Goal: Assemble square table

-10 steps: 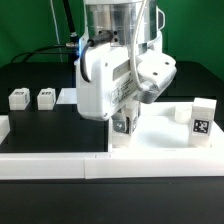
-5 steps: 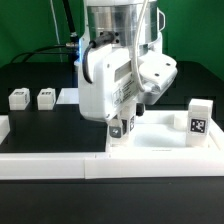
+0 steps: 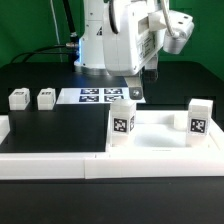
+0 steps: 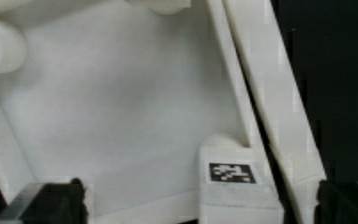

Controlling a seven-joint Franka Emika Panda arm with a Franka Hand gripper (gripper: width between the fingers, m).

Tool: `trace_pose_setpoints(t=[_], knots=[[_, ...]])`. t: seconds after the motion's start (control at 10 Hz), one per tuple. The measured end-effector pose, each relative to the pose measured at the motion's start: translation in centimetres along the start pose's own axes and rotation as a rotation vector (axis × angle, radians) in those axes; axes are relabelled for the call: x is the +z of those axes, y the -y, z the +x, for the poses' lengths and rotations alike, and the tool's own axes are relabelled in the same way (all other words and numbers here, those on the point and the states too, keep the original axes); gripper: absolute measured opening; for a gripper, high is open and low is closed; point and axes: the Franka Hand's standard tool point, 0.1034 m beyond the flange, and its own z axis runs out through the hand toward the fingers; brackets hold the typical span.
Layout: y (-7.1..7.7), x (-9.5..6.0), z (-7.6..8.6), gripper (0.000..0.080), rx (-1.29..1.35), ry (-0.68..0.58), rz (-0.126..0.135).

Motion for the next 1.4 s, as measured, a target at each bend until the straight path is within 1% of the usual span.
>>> trace_pose_setpoints(t=[0.8,0.9,1.0,1.1,1.2,1.3,1.4], knots=[[-0.1,0.1,-0.1,0.0649,-0.021,-0.001,-0.001],[0.1,-0.4,-0.1,0.0649,-0.166,0.013,0.032],[-0.3,-0.8,0.1,0.0649,-0.307,0.019,0.057],[-1.0,-1.0,0.9,0.0649,-0.55,0.017,0.055],[-1.0,-0.9,1.5,0.0649,-0.759,0.009,0.07],[-1.1,-0.8,1.7,0.0649,-0.805,0.002,0.068],[-1.1,-0.8,1.7,0.0649,-0.924,-0.003,0.068]])
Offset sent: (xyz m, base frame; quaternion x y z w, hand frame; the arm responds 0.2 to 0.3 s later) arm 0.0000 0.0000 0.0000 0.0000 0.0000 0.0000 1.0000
